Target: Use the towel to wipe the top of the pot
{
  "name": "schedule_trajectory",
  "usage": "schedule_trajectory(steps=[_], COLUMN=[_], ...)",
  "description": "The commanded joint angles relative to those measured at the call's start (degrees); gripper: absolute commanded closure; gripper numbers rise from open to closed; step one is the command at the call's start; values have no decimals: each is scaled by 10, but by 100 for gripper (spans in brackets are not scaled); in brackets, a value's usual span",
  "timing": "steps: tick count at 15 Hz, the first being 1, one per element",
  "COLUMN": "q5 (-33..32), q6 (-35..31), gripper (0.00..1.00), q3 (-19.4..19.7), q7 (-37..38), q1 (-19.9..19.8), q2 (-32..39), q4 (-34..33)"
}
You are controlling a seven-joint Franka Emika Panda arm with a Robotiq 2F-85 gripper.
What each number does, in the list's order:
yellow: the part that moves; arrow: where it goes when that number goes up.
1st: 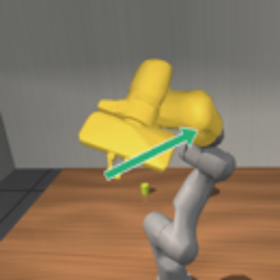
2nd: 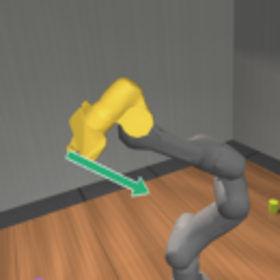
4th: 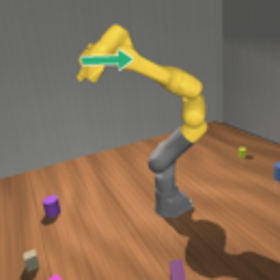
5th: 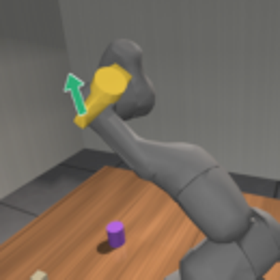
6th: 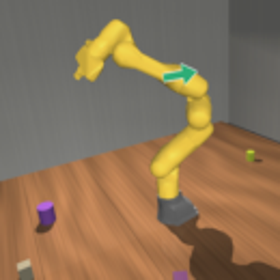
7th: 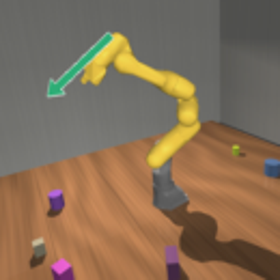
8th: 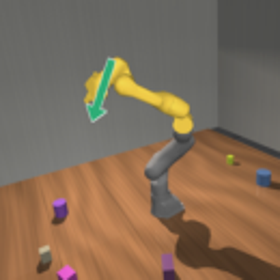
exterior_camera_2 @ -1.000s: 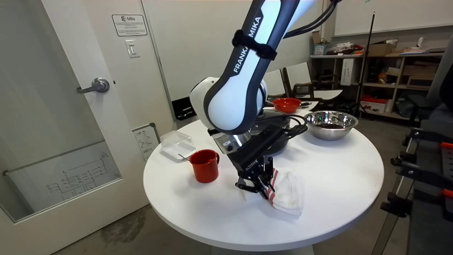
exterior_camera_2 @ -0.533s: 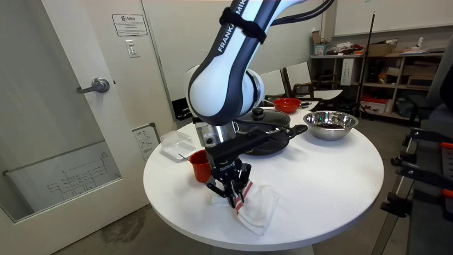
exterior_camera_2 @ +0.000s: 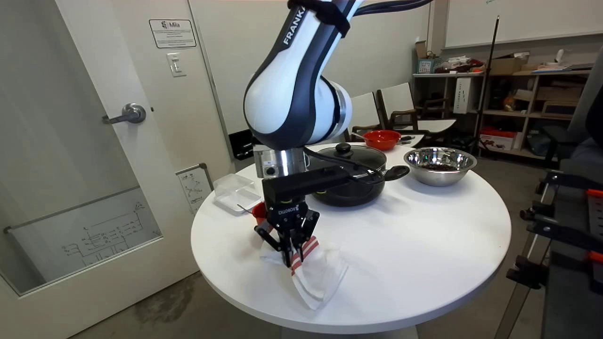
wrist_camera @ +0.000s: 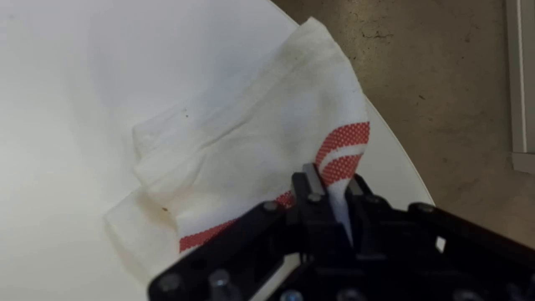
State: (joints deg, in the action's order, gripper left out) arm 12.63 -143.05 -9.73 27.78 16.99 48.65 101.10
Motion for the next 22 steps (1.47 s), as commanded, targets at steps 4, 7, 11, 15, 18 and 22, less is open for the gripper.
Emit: schedule_trajectory(steps=[4,7,11,15,18,22], q5=[1,-2,-12,13,35,48], q6=[-127,-174,-218,-253,-262,-270], gripper=[97,97,97,97,97,97], q3=[6,4,12,-21,-40,-41], q7=[-73,-91,-97,-107,-110,-107], q1=[-4,-5,11,-21,-58,-93], q2=[-21,-29,-45,-63,-67,-75], q4=[77,104,126,151,178,217])
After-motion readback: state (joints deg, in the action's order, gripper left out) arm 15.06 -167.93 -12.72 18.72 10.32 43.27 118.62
